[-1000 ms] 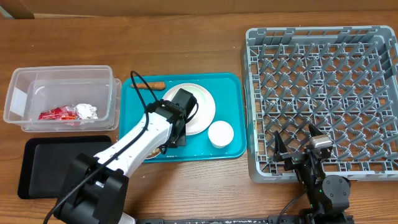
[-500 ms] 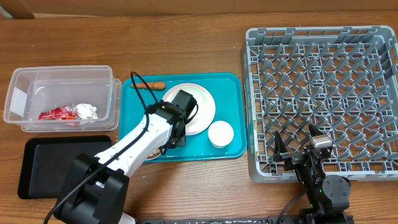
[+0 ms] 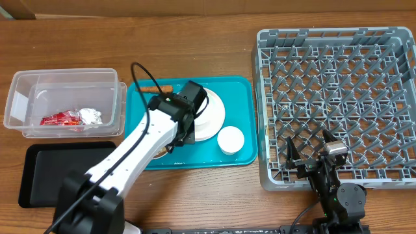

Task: Sort waste into correct bins and load items into the dishwasher
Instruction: 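Lift the bowl over the black tray and tip the rice out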

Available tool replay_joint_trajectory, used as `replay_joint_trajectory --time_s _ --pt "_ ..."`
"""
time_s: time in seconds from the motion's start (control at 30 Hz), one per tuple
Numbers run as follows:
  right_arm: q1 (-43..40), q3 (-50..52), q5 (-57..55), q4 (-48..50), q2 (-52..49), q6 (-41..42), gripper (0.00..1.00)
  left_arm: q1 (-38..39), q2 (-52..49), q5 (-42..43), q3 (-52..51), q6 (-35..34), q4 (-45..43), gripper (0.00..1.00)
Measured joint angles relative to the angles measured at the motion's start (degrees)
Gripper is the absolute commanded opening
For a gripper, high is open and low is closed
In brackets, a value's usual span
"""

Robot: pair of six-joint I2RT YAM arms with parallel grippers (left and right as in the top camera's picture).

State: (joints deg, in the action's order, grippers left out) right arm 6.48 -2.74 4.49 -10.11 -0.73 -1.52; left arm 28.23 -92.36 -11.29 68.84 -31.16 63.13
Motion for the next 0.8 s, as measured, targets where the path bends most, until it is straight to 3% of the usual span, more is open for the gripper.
replay_joint_trajectory --time_s 0.3,0.8 --pt "0.0 0.0 0.0 0.0 0.0 0.0 1.0 -11.9 14.8 8.3 0.2 4.2 3.2 0.04" --pt "0.0 0.0 0.0 0.0 0.0 0.0 1.0 -54.4 27.0 34.4 -4.2 18.3 1.9 0.04"
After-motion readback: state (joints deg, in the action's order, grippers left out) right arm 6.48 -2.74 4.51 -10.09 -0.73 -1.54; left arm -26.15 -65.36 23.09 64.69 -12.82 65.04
